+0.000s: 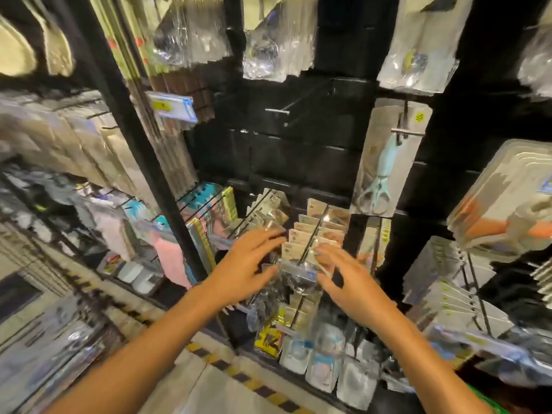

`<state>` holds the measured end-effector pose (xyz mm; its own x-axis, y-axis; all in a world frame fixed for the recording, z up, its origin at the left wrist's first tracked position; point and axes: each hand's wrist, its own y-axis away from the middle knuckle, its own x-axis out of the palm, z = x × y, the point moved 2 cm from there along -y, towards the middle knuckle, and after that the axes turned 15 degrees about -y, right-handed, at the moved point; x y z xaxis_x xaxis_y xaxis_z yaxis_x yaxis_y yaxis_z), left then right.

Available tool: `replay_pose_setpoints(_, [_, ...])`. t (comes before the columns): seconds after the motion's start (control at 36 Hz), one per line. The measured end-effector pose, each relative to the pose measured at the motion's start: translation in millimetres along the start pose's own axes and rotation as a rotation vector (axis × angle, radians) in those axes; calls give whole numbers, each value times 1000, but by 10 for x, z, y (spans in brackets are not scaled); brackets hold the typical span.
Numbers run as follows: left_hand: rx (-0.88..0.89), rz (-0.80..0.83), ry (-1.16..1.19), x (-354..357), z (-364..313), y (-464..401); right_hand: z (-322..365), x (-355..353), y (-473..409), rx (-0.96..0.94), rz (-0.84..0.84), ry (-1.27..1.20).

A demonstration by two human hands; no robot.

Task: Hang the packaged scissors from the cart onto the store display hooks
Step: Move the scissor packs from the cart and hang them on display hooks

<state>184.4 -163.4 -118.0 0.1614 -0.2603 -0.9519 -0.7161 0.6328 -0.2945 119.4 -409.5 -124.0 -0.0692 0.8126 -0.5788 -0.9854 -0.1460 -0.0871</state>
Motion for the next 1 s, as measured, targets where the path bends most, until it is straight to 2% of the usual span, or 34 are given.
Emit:
replay_pose_setpoints(0.17, [-110,23,-90,-191,341,980,285,721,77,-87,206,24])
replay_pose_setpoints(0.31, [-153,1,-171,-205,640,1897,477,1475,182,-187,262,6])
replay_pose_setpoints(0.39, [-243,50,-87,-183,821,2499,579,1950,219,-182,289,8])
replay_pose_setpoints(0.53, [-430,47,-32,-160,1147,3540,970,2769,293,-204,452,100])
replay_pose_setpoints(0.72, [-652,137,12,-139,1574,4740,1372,3835,305,-220,637,120])
replay_pose_setpoints(1.0, [-839,96,34,-176,1885,5579,1654,4767,-106,-292,802,145])
